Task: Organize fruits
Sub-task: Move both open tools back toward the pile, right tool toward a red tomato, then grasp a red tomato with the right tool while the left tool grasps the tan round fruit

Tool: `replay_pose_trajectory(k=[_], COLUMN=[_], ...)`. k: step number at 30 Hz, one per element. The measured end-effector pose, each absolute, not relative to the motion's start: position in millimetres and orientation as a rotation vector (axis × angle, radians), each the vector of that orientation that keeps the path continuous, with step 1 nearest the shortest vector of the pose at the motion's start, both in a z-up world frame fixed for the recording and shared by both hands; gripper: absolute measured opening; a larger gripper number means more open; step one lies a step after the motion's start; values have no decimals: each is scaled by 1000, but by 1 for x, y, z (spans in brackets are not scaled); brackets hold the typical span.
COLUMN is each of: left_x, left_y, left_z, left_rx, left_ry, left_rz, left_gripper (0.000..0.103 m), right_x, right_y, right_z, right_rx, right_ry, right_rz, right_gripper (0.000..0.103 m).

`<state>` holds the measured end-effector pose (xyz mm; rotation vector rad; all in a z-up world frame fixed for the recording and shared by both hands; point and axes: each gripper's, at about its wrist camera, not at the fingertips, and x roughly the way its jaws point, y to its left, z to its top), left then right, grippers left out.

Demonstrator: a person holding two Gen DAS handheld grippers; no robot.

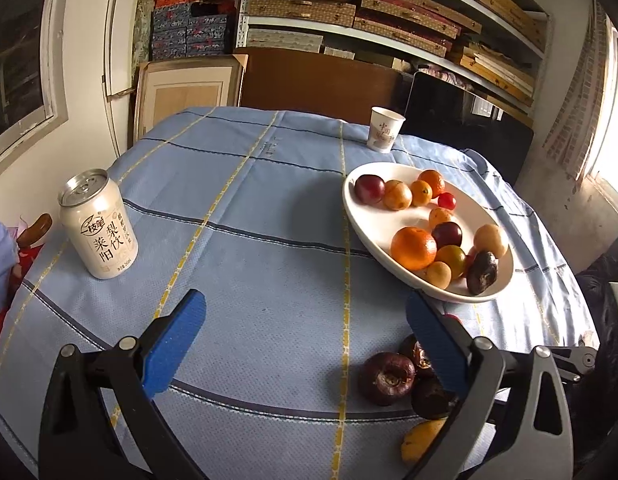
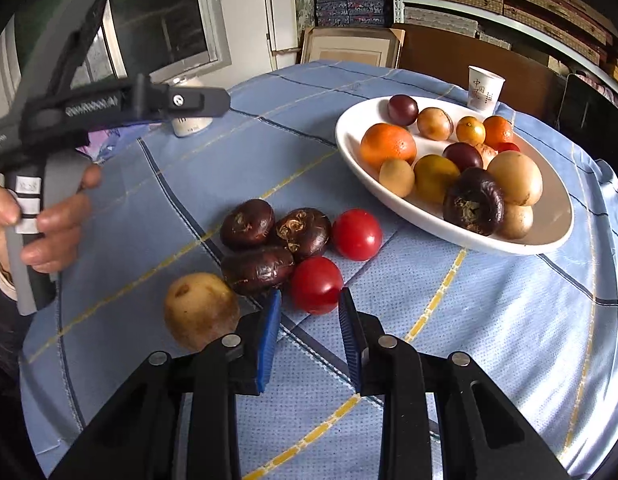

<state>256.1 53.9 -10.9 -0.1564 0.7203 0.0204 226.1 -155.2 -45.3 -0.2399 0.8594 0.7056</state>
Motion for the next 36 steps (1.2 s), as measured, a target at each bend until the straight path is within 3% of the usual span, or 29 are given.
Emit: replay_pose_trajectory(k=[19,23,30,31,32,36], left_x=[249,243,203,198,193,191], left_y=[35,25,-14,-18,-23,-35], left_z=[-10,-12,-19,-21,-25,-42], left_rx=[-49,-47,187,207,237,295], left_ry=[701,749,740,741,746,816], left_rz=[10,-153,-478,-497,-523,-558], left_gripper=[98,98,98,93,81,59], right_x=[243,245,251,251,251,253], right_y=[-170,-182,-190,-190,-190,-191], right_z=[-43,-35,-36,-36,-37,-39], right_rx=[-133,-59,-9,-7,-3,-1], right_ry=[858,838,859,863,868,878], right_rz=[664,656,636,633,635,628], right_gripper=[29,29,29,29,29,29])
